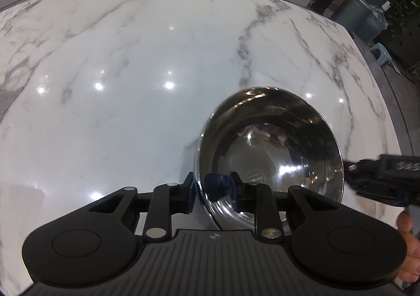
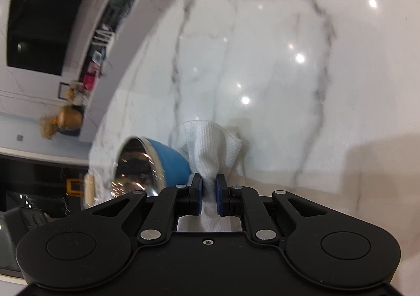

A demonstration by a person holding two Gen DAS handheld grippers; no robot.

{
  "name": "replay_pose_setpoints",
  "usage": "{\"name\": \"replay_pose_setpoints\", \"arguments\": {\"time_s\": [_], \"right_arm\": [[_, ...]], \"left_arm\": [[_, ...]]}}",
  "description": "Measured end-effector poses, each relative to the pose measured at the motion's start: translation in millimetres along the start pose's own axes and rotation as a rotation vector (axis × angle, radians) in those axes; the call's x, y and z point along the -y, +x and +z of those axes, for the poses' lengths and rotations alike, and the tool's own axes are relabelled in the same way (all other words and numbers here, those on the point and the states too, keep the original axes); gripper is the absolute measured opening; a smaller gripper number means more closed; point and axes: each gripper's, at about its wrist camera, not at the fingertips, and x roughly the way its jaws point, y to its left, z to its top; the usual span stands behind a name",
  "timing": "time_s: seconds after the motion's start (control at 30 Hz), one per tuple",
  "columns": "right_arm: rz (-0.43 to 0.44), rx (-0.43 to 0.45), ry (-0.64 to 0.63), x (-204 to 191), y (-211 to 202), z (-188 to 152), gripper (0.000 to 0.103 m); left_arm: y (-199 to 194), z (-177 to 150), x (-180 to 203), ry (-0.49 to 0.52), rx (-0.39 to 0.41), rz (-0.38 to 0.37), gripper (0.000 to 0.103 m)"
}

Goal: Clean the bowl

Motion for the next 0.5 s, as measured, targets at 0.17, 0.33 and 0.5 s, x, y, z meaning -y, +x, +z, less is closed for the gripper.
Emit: {"name": "replay_pose_setpoints", "arguments": {"time_s": [0.17,0.33,0.5], "right_arm": [[0.082,0.040,-0.010,-3.5,-17.1,5.2,0.010],[0.072,0.034,-0.012,-1.7,-15.6,5.5,0.010],[0.009,0.003,-0.007,3.7,-4.3,3.2,0.010]], "left_arm": [[-0.4,1.2,2.5,0.009,0.019,0.013,0.019],[0.0,2.0,4.6,0.017,0.029,0.019,0.019],[1.2,2.4,5.4,0.016,0.035,0.022,0.020]]}}
